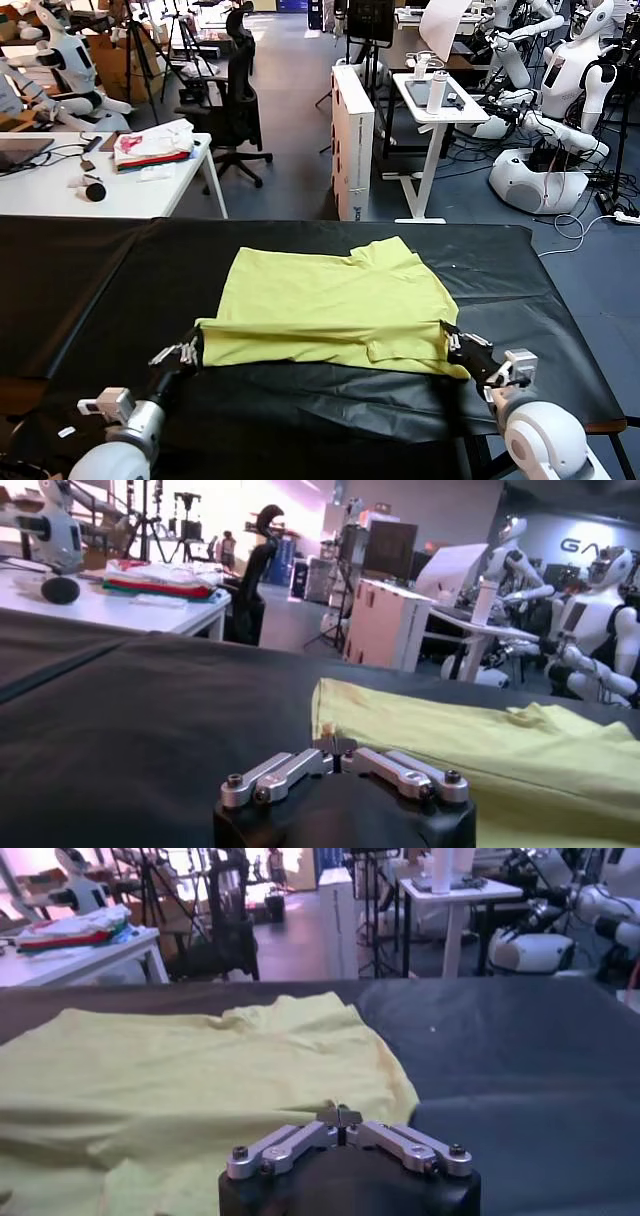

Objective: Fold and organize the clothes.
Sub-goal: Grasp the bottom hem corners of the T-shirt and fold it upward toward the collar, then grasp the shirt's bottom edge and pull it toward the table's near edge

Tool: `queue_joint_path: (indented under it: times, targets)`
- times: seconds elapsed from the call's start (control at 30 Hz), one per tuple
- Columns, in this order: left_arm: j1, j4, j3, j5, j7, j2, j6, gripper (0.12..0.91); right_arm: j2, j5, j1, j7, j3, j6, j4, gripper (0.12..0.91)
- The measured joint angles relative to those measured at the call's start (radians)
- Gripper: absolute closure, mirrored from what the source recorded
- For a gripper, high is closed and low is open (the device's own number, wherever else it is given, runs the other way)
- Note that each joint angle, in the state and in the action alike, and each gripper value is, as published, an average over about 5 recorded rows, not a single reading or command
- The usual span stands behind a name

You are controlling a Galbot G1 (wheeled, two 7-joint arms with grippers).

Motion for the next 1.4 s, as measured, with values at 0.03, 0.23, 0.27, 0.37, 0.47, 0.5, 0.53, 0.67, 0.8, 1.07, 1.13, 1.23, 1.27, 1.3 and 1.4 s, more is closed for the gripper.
queue_joint_path:
  times: [0.03,0.23,0.27,0.37,0.47,0.5,0.53,0.67,0.8,1.07,1.13,1.23,1.27,1.3,1.4]
  targets:
    - [-0.007,0.009,0.004,0.002,0.0,0.003,0.0,0.883,0.002,-0.001,0.003,-0.001,-0.002,0.002,-0.003,0.887]
    - [-0.048,0.053,0.026,0.001,0.001,0.024,0.0,0.883,0.013,-0.014,0.019,-0.018,-0.011,0.021,-0.019,0.887]
    - [-0.055,0.059,0.03,0.001,0.001,0.027,0.001,0.883,0.014,-0.015,0.018,-0.024,-0.011,0.024,-0.019,0.886]
    - [-0.071,0.07,0.039,0.001,-0.001,0.032,0.006,0.883,0.01,-0.017,0.01,-0.045,-0.002,0.028,-0.012,0.83]
    - [-0.082,0.076,0.043,0.007,-0.006,0.032,0.018,0.882,-0.002,-0.017,-0.006,-0.059,0.013,0.023,0.004,0.636]
    - [-0.083,0.077,0.043,0.011,-0.007,0.031,0.02,0.88,-0.008,-0.018,-0.013,-0.063,0.019,0.021,0.011,0.56]
    - [-0.082,0.078,0.042,0.014,-0.008,0.031,0.021,0.865,-0.015,-0.019,-0.022,-0.066,0.025,0.017,0.018,0.485]
    - [-0.07,0.068,0.029,0.019,-0.01,0.031,0.021,0.676,-0.052,-0.023,-0.068,-0.073,0.052,-0.01,0.05,0.236]
    - [-0.046,0.042,0.014,0.023,-0.015,0.035,0.028,0.429,-0.096,-0.018,-0.136,-0.077,0.087,-0.027,0.087,0.129]
    - [0.029,-0.047,0.009,-0.002,-0.052,0.021,0.085,0.129,-0.169,-0.014,-0.26,-0.103,0.142,-0.028,0.111,0.118]
    - [0.051,-0.069,0.011,0.001,-0.059,0.013,0.093,0.125,-0.18,-0.011,-0.274,-0.105,0.145,-0.028,0.111,0.118]
    - [0.074,-0.083,0.012,0.013,-0.065,0.0,0.095,0.124,-0.187,-0.009,-0.285,-0.106,0.146,-0.027,0.108,0.124]
    - [0.079,-0.084,0.012,0.015,-0.066,-0.003,0.095,0.123,-0.188,-0.008,-0.287,-0.106,0.146,-0.027,0.106,0.128]
    - [0.083,-0.085,0.012,0.015,-0.066,-0.005,0.094,0.123,-0.188,-0.008,-0.289,-0.106,0.145,-0.026,0.104,0.136]
    - [0.095,-0.085,0.011,0.015,-0.064,-0.008,0.092,0.123,-0.188,-0.009,-0.294,-0.107,0.142,-0.025,0.1,0.187]
